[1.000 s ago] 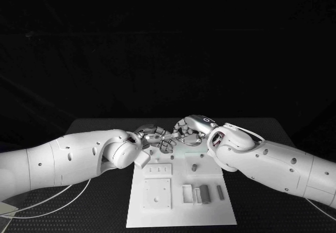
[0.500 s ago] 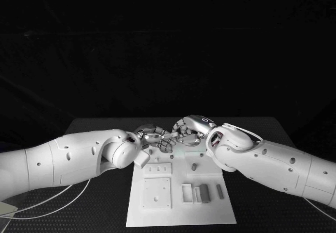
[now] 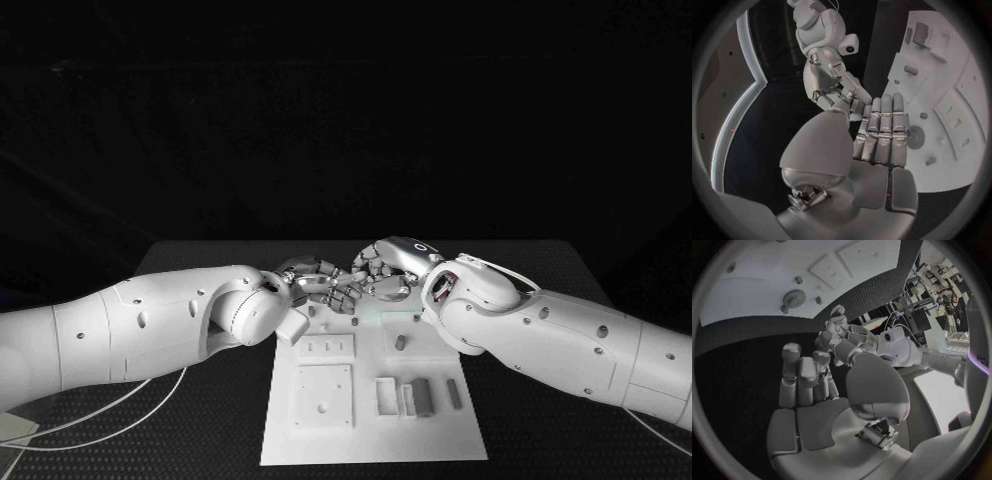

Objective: Assemble the parts on the task board

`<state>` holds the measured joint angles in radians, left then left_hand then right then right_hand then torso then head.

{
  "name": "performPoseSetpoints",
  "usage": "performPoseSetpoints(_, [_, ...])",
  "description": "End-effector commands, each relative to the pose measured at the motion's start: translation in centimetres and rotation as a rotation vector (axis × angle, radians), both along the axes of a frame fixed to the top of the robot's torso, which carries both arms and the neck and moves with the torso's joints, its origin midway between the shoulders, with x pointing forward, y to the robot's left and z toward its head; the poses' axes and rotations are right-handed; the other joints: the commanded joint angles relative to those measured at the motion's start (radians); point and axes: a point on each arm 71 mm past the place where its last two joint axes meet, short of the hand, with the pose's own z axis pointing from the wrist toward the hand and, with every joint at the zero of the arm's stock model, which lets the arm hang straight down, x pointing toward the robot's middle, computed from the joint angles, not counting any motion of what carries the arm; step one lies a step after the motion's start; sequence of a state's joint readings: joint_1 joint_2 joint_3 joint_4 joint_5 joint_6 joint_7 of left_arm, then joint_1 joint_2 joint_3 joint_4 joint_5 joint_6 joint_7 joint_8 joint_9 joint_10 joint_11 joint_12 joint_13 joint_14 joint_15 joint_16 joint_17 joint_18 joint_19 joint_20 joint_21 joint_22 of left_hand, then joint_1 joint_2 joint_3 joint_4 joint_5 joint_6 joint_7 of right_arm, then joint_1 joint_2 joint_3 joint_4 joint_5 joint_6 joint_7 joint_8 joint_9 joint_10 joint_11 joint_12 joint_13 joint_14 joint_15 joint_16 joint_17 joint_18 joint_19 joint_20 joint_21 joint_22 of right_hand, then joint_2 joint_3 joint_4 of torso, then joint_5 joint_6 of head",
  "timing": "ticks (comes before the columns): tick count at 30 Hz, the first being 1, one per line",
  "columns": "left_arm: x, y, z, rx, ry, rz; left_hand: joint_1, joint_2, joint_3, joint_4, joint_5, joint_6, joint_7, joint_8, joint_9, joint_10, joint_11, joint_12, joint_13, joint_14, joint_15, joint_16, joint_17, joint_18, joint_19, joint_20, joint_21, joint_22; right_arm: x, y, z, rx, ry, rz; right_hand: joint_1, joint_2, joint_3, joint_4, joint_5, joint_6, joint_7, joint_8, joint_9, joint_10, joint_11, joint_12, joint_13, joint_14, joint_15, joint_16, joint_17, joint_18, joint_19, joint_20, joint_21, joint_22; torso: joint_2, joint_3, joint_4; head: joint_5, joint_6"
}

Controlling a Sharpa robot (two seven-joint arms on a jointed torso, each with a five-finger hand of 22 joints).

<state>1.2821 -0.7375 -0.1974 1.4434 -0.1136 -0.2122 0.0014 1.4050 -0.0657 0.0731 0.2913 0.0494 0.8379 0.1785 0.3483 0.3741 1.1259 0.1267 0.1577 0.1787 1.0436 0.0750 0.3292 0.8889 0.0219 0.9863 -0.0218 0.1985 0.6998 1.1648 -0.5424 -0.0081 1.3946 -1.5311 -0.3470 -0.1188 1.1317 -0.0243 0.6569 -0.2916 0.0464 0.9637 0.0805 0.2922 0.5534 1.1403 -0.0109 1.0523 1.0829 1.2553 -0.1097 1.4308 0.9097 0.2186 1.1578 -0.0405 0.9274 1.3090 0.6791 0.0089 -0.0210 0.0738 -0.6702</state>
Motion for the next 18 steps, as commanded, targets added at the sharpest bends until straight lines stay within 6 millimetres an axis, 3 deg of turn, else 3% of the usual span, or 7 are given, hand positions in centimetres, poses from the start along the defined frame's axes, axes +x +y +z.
performPoseSetpoints(1, [-0.02,-0.17,0.15,-0.007,0.006,0.003,-0.009,0.004,0.0,0.001,-0.001,0.0,0.006,-0.007,0.001,-0.001,-0.001,0.005,0.003,0.0,-0.005,0.005,0.002,0.013,0.001,-0.006,0.007,0.002,-0.21,0.24,-0.08,0.006,0.005,0.013,-0.005,0.001,0.006,-0.001,0.004,0.028,0.022,0.013,0.015,0.005,0.001,-0.004,-0.002,0.004,-0.007,-0.005,-0.001,0.043,0.004,-0.003,0.001,0.015,0.0,0.0009,-0.0007,0.001,0.0])
performPoseSetpoints(18, [-0.07,-0.45,0.25,-0.024,0.003,0.002,-0.017,0.01,0.001,0.0,0.0,0.017,-0.004,0.0,0.005,0.012,-0.008,0.015,0.019,0.0,-0.006,0.004,0.015,0.013,0.0,-0.008,0.008,0.01,-0.1,0.81,-0.63,-0.002,0.024,0.015,-0.006,0.001,0.007,-0.001,0.004,0.029,0.021,0.013,0.015,0.006,0.001,-0.004,-0.002,0.005,-0.007,-0.006,-0.002,0.043,0.005,-0.004,0.001,0.015,0.001,0.0013,-0.0006,0.003,-0.002])
